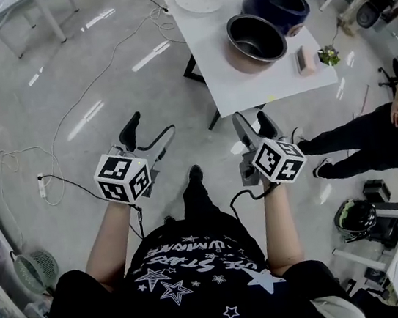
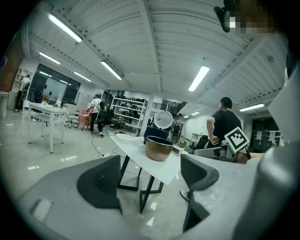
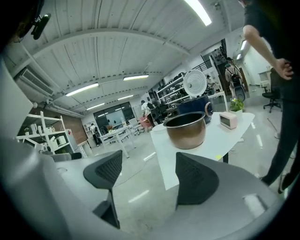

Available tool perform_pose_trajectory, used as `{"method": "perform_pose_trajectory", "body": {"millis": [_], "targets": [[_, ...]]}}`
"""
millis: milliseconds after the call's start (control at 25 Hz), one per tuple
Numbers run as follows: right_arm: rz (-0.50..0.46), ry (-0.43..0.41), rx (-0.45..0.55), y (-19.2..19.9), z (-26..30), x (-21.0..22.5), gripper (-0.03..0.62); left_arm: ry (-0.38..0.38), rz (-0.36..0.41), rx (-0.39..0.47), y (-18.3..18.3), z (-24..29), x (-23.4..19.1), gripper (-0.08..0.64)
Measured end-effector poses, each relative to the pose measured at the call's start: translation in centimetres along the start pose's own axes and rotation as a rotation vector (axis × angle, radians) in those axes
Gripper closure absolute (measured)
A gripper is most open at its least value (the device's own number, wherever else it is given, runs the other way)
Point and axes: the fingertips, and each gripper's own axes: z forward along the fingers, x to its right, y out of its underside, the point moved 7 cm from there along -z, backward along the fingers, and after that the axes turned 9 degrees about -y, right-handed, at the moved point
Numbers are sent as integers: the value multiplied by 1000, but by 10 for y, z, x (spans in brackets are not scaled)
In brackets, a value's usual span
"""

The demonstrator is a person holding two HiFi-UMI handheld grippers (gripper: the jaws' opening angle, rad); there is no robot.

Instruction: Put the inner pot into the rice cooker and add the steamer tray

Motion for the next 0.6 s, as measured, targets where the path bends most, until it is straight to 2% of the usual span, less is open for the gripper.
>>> {"method": "perform_pose_trajectory", "body": {"millis": [40,120,440,600], "targets": [[11,6,1,-6,8,9,199,12,-3,-6,-4,14,-1,162],[33,22,7,-18,22,28,183,29,4,-19,-12,43,-2,147],[102,66,31,-72,63,108,176,65,15,-41,-49,150,7,133],[149,98,62,-94,73,140,176,51,7,-55,-60,185,2,133]]}}
